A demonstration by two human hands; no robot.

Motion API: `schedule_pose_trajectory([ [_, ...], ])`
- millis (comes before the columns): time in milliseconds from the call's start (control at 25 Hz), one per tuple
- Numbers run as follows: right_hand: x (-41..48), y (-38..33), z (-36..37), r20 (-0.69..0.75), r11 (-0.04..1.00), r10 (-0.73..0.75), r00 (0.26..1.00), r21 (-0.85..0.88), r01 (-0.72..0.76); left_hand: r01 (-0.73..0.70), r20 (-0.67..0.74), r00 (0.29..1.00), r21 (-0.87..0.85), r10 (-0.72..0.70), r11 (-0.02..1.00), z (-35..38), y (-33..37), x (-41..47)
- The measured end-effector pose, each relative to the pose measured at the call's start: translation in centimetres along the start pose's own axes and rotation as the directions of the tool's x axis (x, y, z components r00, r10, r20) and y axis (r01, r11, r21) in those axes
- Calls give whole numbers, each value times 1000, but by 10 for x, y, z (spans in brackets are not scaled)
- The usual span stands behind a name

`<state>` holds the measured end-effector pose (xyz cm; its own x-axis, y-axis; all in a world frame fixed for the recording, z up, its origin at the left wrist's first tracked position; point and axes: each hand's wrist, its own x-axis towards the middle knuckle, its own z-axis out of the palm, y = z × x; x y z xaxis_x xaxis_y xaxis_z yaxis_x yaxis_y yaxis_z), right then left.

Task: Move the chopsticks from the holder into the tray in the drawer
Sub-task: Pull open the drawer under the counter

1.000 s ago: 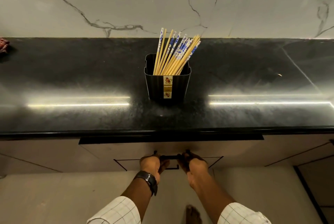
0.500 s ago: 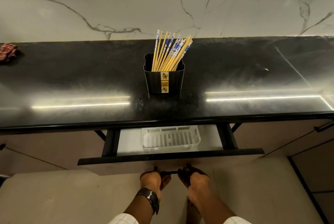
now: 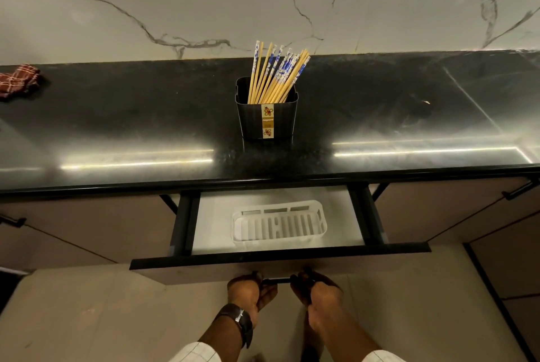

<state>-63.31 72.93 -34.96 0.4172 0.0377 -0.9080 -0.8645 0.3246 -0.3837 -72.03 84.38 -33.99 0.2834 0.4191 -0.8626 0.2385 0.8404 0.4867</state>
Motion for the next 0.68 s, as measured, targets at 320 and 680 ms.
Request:
schedule_pose_trajectory([
  [320, -10, 0, -9, -3, 997, 45, 999, -55, -45, 4, -24, 1000, 84, -2, 996, -6, -2, -11],
  [680, -35, -28, -5, -207, 804, -417, 885, -538, 253, -33, -22, 999, 324, 42, 945, 12, 16, -65],
])
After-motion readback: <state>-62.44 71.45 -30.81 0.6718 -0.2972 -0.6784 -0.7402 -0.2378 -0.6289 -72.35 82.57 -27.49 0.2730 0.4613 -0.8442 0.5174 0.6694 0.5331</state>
